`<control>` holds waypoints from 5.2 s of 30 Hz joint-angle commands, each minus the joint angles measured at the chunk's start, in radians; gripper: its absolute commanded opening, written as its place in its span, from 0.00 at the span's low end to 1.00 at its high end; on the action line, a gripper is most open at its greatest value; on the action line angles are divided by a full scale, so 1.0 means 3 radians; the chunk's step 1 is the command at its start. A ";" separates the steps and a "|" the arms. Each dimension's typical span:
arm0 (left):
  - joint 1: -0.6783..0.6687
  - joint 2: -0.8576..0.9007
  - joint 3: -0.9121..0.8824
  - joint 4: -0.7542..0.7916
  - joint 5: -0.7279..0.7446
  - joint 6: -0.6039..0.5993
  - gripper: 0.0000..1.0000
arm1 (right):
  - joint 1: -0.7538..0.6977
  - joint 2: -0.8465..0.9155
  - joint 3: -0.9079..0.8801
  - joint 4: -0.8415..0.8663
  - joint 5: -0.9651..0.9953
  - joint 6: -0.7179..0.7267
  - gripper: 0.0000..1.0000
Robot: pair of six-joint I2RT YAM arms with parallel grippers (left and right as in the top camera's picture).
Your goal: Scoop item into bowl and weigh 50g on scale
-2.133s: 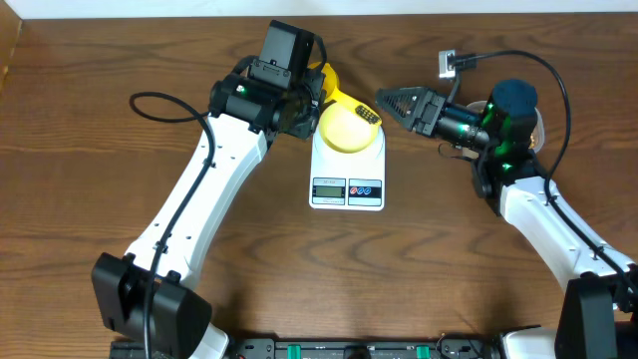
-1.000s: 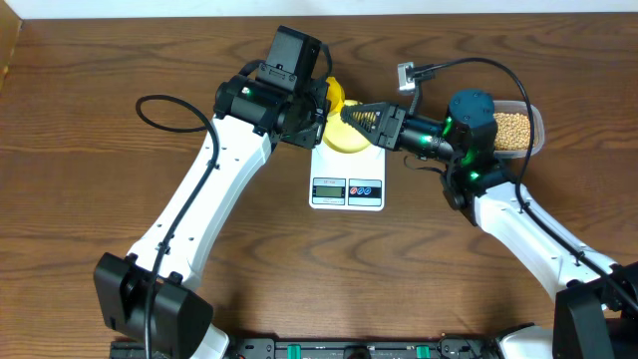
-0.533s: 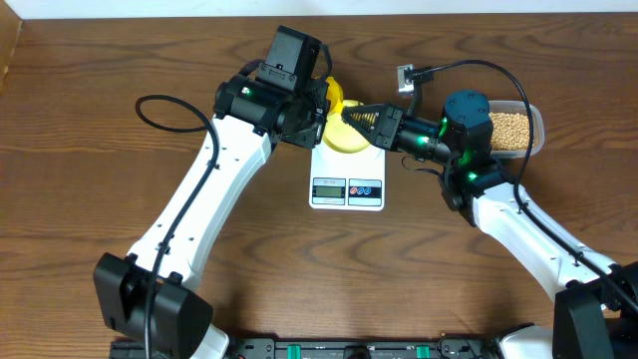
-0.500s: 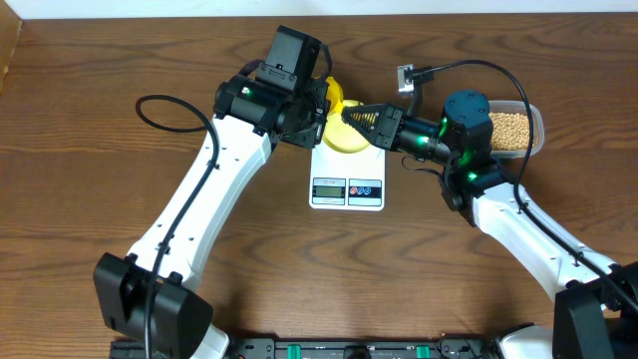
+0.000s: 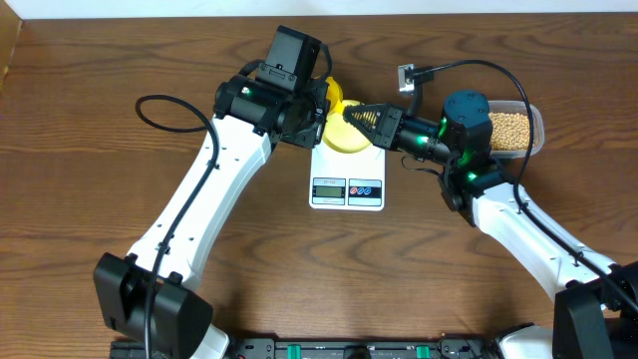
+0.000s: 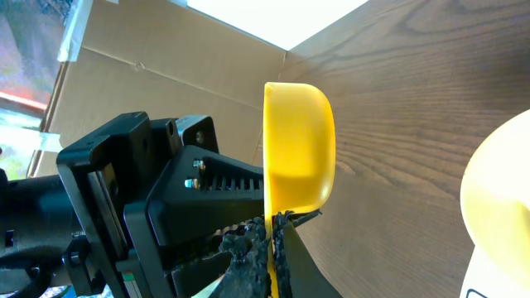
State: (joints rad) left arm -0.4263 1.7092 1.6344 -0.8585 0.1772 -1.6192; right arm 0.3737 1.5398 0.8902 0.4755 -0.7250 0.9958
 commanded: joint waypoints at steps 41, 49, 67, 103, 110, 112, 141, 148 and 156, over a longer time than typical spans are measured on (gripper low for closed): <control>0.0329 -0.0979 -0.0011 -0.0117 0.0071 0.4259 0.23 | -0.0656 -0.0413 0.0662 -0.2218 -0.0173 -0.1429 0.01; 0.0039 -0.0916 -0.0245 -0.0420 0.0069 0.4588 0.23 | -0.0996 -0.0880 0.1020 -0.3559 0.0231 -0.2195 0.01; -0.0804 -0.0832 -0.2013 0.1223 -0.0155 0.4506 0.08 | -0.1141 -0.1142 0.1019 -0.4186 0.0724 -0.2504 0.01; -0.0847 0.0309 -0.2033 0.1986 -0.0469 0.4395 0.08 | -0.1141 -0.1141 0.1019 -0.4245 0.0853 -0.2590 0.01; -0.0847 0.0323 -0.2033 0.2019 -0.0470 0.4397 0.08 | -0.1141 -0.1141 0.1019 -0.4245 0.0855 -0.2590 0.01; -0.0847 0.0342 -0.2033 0.2036 -0.0469 0.4397 0.08 | -0.1141 -0.1141 0.1019 -0.4243 0.0853 -0.2590 0.01; -0.0876 0.0607 -0.2041 0.2040 -0.0468 0.4396 0.08 | -0.1141 -0.1141 0.1019 -0.4245 0.0853 -0.2591 0.01; -0.0884 0.0631 -0.2041 0.2043 -0.0468 0.4395 0.08 | -0.1141 -0.1141 0.1019 -0.4267 0.0853 -0.2628 0.01; -0.0884 0.0505 -0.2032 0.2031 -0.0467 0.4397 0.08 | -0.1141 -0.1141 0.1019 -0.4256 0.0853 -0.2628 0.01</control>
State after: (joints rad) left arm -0.6895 1.8324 1.0416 -0.2306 0.0463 -0.2920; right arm 0.0360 1.2064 1.1793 -0.8013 -0.4732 0.2253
